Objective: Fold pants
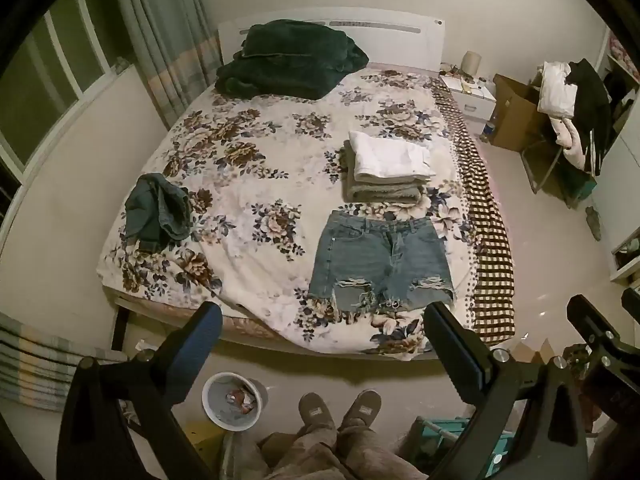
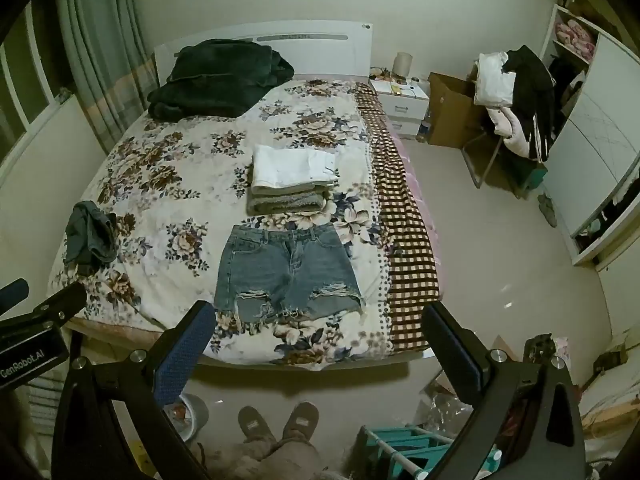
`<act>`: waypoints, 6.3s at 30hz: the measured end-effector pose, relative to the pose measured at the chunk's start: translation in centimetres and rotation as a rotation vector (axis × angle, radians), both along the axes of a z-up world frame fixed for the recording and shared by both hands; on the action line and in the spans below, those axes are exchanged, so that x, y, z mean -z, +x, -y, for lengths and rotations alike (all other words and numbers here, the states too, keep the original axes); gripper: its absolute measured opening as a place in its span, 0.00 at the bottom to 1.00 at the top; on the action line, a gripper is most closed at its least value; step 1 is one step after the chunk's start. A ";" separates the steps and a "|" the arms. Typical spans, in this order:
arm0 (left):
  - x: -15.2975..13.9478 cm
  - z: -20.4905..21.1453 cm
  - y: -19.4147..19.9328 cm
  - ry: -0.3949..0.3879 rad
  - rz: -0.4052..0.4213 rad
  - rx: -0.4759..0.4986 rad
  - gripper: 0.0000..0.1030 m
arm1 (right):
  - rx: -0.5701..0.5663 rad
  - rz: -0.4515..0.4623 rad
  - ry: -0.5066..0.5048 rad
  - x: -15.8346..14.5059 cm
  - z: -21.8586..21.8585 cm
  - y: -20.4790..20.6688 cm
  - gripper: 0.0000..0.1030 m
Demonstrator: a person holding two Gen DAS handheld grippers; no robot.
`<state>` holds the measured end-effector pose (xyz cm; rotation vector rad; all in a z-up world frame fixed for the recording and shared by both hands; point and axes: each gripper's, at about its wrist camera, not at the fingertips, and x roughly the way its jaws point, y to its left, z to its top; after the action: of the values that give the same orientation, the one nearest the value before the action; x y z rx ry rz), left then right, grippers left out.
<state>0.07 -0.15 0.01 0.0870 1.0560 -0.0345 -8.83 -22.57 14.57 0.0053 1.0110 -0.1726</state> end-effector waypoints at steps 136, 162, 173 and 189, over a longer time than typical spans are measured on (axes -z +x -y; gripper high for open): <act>56.0 31.2 23.2 -0.267 -0.652 -0.376 1.00 | -0.495 -0.677 0.257 64.0 20.8 49.2 0.64; 47.7 27.5 25.0 -0.359 -0.544 -0.383 0.04 | -0.563 -0.533 0.338 64.1 17.6 49.5 0.09; 45.0 19.0 23.0 -0.415 -0.426 -0.439 0.04 | -0.523 -0.473 0.356 55.5 13.3 49.3 0.08; 48.4 -1.0 22.1 -0.548 -0.491 -0.576 0.05 | -0.584 -0.514 0.232 56.5 -11.0 50.6 0.08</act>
<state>22.15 0.86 -48.43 -0.7552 1.4915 0.1847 41.75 -11.56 -41.96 -0.1277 1.4961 0.5023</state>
